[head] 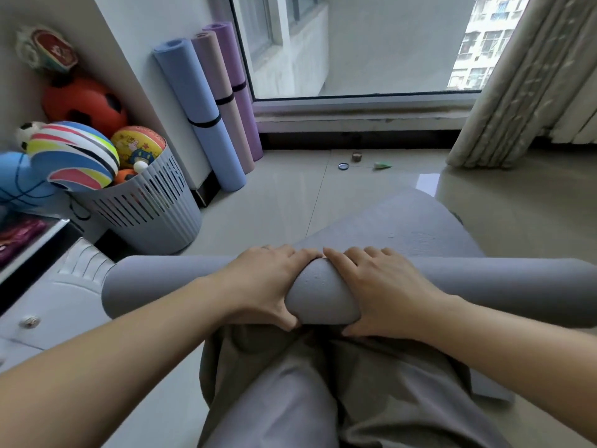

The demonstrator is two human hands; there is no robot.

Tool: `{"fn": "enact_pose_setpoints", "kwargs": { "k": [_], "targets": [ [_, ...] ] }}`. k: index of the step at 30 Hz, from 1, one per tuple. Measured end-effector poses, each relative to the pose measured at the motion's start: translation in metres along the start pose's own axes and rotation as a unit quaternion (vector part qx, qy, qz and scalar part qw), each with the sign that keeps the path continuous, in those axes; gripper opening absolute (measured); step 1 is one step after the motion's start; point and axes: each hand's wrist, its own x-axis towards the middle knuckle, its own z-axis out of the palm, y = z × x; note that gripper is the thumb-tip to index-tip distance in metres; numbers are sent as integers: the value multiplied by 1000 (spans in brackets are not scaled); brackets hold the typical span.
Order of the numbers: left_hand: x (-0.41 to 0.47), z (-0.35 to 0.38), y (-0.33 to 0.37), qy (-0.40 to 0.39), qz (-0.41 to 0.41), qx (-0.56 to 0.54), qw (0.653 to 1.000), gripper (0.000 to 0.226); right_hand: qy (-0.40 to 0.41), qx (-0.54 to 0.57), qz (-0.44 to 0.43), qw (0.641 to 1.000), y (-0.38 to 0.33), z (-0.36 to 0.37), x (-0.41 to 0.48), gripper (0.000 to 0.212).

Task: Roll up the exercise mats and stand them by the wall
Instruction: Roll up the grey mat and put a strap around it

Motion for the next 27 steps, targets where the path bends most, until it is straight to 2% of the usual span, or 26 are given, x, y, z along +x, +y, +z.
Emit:
{"fn": "enact_pose_setpoints", "kwargs": {
  "k": [2,4,9,14,17,20,22,24,25,27],
  "targets": [
    [4,-9,-5,-33,-9,-56,998,87,-3,44,16,999,3,-4,6,92],
    [11,-22,-9,-64,-13,-93,993,84,-13,58,13,998,12,-18,15,83],
    [18,-54,-8,-142,-6,-96,985,88,-67,37,-30,997,29,-61,17,87],
    [15,-45,7,-259,-4,-128,957,86,-169,132,-35,976,20,-50,2,85],
    [15,-33,5,-290,-4,-160,944,86,-213,185,-25,959,19,-32,0,84],
    [10,-33,3,-249,11,-155,956,85,-252,245,1,936,28,-26,5,80],
    [2,-28,9,-183,31,-51,981,91,-286,286,18,914,36,-25,12,77],
    [-6,-16,18,-100,68,85,989,105,-305,302,24,903,41,-24,20,76],
    [-8,-11,21,-67,77,118,988,110,-312,306,29,899,42,-25,22,75],
    [-9,-5,19,-43,73,99,991,110,-323,305,39,895,42,-28,25,75]
  ]
}}
